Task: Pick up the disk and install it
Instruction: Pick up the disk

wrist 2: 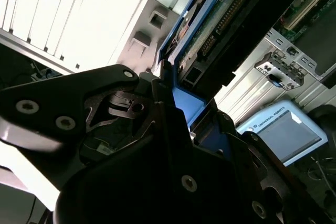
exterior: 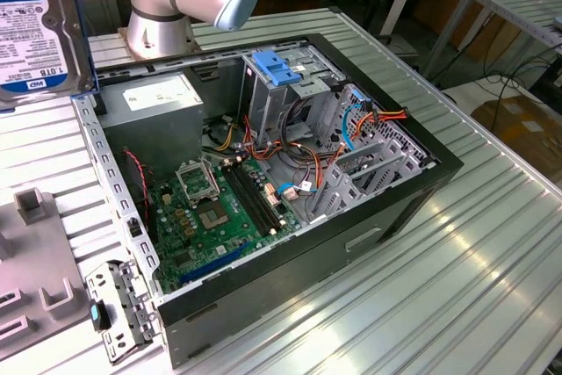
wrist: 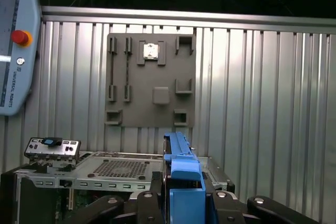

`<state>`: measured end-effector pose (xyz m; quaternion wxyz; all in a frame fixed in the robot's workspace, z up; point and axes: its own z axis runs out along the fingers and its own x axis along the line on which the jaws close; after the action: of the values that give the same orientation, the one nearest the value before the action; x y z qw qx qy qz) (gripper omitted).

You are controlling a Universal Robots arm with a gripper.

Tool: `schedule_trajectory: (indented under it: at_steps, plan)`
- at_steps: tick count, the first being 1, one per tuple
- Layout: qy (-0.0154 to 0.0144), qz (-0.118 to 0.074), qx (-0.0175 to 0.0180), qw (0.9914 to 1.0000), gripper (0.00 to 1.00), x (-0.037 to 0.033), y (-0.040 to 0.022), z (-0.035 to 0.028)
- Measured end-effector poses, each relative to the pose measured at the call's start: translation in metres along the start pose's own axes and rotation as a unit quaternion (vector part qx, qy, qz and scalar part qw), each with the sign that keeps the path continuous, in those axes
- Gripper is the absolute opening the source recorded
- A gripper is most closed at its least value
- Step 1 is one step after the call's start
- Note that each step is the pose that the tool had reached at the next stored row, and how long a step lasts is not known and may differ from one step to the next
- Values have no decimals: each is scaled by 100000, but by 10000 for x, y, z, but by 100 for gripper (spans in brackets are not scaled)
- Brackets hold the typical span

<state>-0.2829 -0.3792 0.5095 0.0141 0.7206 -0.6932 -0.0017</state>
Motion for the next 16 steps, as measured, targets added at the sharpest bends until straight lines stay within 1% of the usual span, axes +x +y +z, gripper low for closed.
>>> schedule_trajectory:
  at_steps: [2,4,5,6,8,9,13,14,16]
  plan:
    - [-1,3,1,100000,37,2,-52,-1]
    - [1,2,0,100000,37,6,-129,-3]
    - [2,5,-1,100000,37,8,-185,-4]
    - [0,9,-1,100000,37,10,-224,-5]
    - [0,15,0,100000,37,12,-277,-6]
    - [-1,21,1,100000,37,14,-341,-7]
    - [-1,39,0,100000,37,18,-449,-10]
    - [1,43,0,100000,37,20,-498,-11]
    - [2,52,-3,100000,37,23,-566,-13]
